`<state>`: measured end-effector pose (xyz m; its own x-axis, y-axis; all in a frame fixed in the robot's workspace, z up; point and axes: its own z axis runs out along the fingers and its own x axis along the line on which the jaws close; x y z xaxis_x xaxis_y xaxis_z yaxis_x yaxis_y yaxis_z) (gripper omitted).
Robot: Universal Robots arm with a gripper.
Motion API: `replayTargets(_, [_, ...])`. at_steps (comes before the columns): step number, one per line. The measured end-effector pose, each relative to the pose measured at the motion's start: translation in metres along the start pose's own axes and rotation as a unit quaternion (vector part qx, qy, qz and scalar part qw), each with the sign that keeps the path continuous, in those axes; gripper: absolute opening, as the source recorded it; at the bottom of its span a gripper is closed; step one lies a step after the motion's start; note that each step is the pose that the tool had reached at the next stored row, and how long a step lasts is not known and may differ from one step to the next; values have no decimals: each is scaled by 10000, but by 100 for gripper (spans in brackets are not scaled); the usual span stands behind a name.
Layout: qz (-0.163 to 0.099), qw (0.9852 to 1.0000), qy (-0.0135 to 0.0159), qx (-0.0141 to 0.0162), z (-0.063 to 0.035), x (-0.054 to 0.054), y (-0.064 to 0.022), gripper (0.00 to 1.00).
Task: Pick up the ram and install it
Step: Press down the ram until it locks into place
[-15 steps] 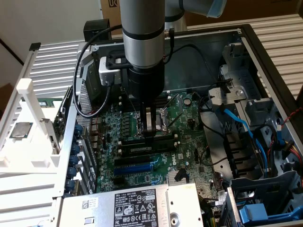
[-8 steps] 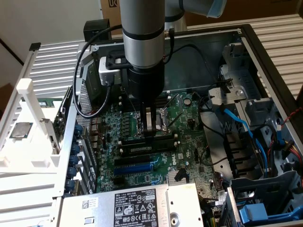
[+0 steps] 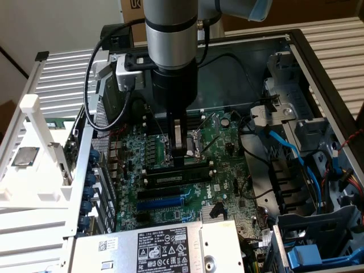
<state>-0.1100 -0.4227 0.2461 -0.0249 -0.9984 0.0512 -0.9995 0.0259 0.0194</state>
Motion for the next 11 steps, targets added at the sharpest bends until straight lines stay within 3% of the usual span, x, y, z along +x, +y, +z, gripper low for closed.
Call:
replayTargets(5, [392,9992,-7,-21,0,4,0,10])
replayTargets(11, [864,9963,-16,-45,0,9,0,10])
